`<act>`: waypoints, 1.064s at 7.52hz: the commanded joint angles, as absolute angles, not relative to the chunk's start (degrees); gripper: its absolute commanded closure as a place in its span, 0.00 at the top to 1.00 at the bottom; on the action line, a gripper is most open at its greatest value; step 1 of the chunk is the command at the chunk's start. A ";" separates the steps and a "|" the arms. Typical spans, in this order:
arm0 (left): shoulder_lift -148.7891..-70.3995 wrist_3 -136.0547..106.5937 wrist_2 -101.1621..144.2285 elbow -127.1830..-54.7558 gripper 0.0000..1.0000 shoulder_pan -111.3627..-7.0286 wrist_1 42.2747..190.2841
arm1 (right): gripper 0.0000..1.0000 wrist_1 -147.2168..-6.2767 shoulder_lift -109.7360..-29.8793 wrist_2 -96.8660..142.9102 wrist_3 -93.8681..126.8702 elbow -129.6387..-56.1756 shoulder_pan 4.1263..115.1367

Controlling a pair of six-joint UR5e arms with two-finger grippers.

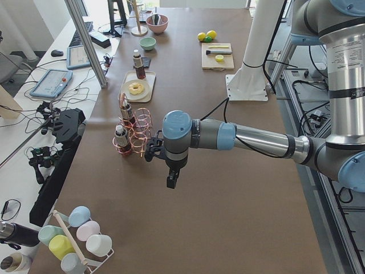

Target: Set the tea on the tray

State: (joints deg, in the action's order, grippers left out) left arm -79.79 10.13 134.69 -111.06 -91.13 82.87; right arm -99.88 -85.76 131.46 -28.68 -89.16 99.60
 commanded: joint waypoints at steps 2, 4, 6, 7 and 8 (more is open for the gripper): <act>-79.01 10.28 132.19 -112.58 0.97 -95.36 83.32 | 1.00 -99.93 -85.87 131.66 -27.51 -90.52 99.49; -78.84 10.28 132.10 -112.50 0.97 -95.36 83.41 | 1.00 -99.93 -85.96 131.57 -26.63 -90.44 98.79; -79.36 10.28 132.10 -111.81 0.97 -95.36 84.29 | 1.00 -99.93 -85.96 131.57 -26.63 -90.53 98.70; -79.37 10.28 132.01 -111.80 0.97 -95.45 84.37 | 1.00 -99.93 -85.96 131.66 -26.63 -90.53 98.70; -79.28 10.28 132.01 -111.62 0.97 -95.45 84.37 | 1.00 -99.93 -85.96 131.57 -26.72 -90.53 98.70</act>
